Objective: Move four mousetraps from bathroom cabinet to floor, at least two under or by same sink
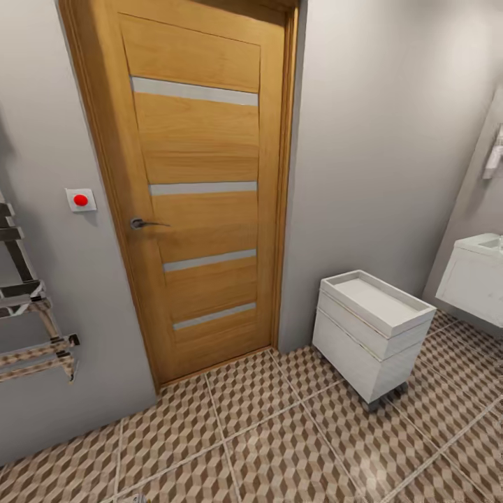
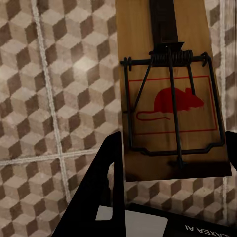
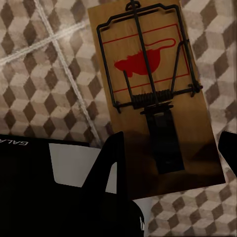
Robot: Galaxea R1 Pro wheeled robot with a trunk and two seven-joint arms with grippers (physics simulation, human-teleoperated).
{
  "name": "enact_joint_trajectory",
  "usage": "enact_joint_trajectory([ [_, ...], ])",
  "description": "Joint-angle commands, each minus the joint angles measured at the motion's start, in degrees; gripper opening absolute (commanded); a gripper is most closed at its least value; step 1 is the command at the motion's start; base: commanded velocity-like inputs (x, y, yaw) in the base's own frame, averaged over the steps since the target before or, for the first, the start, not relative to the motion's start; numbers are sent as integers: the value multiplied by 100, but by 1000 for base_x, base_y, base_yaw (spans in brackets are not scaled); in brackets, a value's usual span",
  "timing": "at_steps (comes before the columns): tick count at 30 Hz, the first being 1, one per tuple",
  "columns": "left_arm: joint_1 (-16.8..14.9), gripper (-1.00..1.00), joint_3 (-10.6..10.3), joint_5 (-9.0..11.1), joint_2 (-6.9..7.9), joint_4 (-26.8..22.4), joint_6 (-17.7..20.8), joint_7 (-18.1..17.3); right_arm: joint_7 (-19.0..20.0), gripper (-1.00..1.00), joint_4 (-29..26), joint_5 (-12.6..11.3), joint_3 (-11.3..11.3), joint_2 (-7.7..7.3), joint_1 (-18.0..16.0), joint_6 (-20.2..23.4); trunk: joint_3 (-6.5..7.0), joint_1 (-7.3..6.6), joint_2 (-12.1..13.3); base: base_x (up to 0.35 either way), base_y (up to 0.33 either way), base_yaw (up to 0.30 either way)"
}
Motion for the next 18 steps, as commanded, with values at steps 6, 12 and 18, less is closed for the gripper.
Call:
enact_joint_trajectory([
  [6, -2, -100, -48, 52, 3, -3, 22, -19, 15, -100, 9, 59, -44, -1, -8, 9, -6, 0, -3, 0, 0, -252],
  [12, -2, -100, -48, 52, 3, -3, 22, -19, 16, -100, 9, 59, -44, 2, -8, 9, -6, 0, -3, 0, 0, -254],
  [18, -2, -100, -48, 53, 3, -3, 22, -19, 15, -100, 9, 61, -44, 7, -8, 9, -6, 0, -3, 0, 0, -255],
])
